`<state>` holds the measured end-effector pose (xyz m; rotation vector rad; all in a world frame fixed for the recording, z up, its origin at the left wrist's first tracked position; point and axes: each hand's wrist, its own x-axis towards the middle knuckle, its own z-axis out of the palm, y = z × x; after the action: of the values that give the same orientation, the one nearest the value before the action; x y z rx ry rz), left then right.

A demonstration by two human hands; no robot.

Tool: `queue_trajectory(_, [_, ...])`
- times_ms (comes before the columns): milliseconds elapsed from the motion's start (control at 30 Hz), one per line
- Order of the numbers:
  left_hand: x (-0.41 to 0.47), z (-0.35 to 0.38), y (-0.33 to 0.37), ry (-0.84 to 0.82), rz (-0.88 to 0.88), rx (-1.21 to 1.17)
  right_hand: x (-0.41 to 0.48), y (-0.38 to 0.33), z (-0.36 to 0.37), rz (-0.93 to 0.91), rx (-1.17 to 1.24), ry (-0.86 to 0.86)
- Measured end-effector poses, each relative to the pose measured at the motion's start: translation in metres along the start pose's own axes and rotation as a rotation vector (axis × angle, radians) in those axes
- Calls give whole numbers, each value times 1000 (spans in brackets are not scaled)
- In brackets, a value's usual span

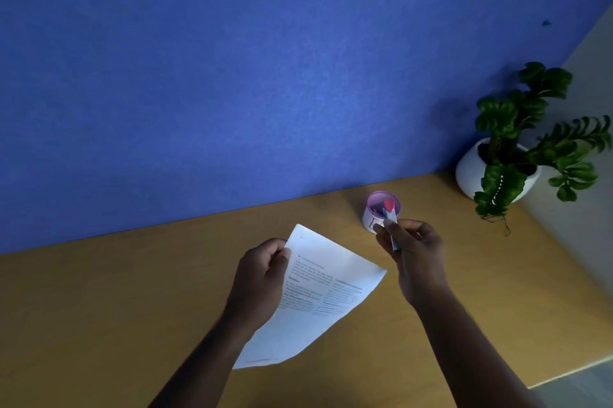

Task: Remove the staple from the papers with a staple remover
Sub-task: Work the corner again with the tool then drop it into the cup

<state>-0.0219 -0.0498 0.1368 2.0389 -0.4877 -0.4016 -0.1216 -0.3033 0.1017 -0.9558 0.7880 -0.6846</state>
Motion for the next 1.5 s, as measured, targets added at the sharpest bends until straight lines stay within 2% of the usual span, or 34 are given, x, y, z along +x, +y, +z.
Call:
queue_trajectory(67, [1,0,0,14,0,1,13,11,-13,-12,-108,74])
queue_trajectory(267, [6,0,3,41,17,11,45,50,-53,-120,-736,273])
queue_trajectory(433, [5,-1,5,39,3,5,61,74,-76,-100,-1028,285])
queue_trajectory(667, [3,-7,15,70,7,-17,74,95,-92,-42,-1229,172])
queue_trajectory(933, [5,-12,17,103,-16,-40,64,98,-88,-56,-1308,200])
queue_trajectory(1000, [5,-13,19,96,2,-67,53,93,-78,-154,-1265,216])
queue_trajectory(1067, [8,-14,20,84,19,-115,41,90,-62,-262,-1047,153])
queue_trajectory(1100, [11,-14,21,84,25,-144,34,88,-53,-249,-886,87])
queue_trajectory(1200, [19,-19,24,128,32,-246,14,74,-19,-21,-389,-232])
queue_trajectory(1267, [26,-22,26,169,37,-325,4,65,-5,83,-193,-382])
queue_trajectory(1367, [41,-28,23,263,27,-438,-9,58,4,114,-174,-475])
queue_trajectory(1500, [66,-36,7,457,-34,-476,-18,57,6,33,-372,-484])
